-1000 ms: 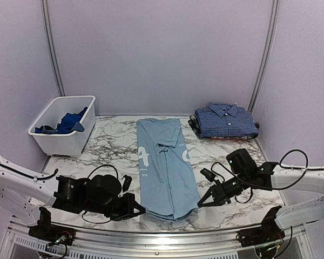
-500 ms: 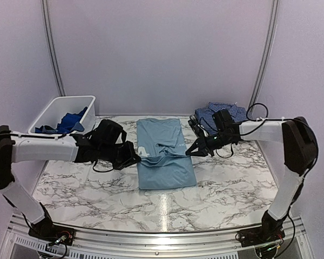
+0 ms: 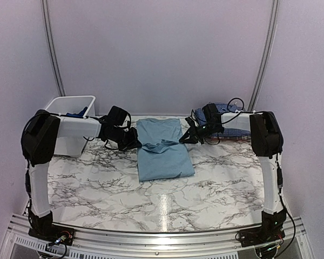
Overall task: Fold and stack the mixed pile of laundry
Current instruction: Fold the rectangle-folded T-shirt at the corner of the board, then smooth out the 2/3-rectangle-folded T-shirt at the center of the board.
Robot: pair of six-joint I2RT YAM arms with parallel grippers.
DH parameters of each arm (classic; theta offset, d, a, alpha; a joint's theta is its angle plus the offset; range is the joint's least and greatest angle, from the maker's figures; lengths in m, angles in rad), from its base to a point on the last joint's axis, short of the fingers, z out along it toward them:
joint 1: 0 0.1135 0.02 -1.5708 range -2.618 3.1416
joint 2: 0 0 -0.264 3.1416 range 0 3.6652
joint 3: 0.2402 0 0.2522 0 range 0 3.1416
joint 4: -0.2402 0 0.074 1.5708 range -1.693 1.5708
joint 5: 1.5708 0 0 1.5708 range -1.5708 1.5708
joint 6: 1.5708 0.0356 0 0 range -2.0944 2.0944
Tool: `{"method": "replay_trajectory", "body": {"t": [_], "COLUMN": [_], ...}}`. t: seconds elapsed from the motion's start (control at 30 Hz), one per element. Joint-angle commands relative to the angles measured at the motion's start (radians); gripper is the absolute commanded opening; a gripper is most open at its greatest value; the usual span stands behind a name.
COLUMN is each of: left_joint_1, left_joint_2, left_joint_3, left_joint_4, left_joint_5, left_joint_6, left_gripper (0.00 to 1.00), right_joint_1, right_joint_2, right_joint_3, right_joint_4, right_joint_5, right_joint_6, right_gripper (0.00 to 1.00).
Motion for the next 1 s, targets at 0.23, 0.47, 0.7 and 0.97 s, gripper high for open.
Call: {"method": "replay_trajectory", "body": {"t": [0.23,0.47,0.7,0.97], "left_joint_1": [0.024,0.052,0.050,-0.070], "left_joint_2": [0.142,0.125,-0.071,-0.055], "left_joint_3": [0.138,0.129,0.042,0.011], "left_joint_4": [-0.064,-0.074,-0.100,-0.076], "left_joint_5": [0.055,0.028,0.000,0.070], "left_joint_6": [0.069,0.084,0.185,0.223], "left_gripper": [0.00,0.34,0.61,0.51], "right_joint_1": [-0.039,-0.054,-0.072,0.064], "right_joint_2": [0.057,0.057,-0.121,-0.195], "right_joint_3": [0.027,0.076,0.007,-0.179], "right_joint_4": [0.024,0.007,-0.091,-0.013], "right_joint_5": [-0.015,-0.005,0.055,-0.012], "right_joint_6": [0.028,0.043,-0.066,-0.080], "right_gripper": [0.00,0.20,0.41,0.32]}}
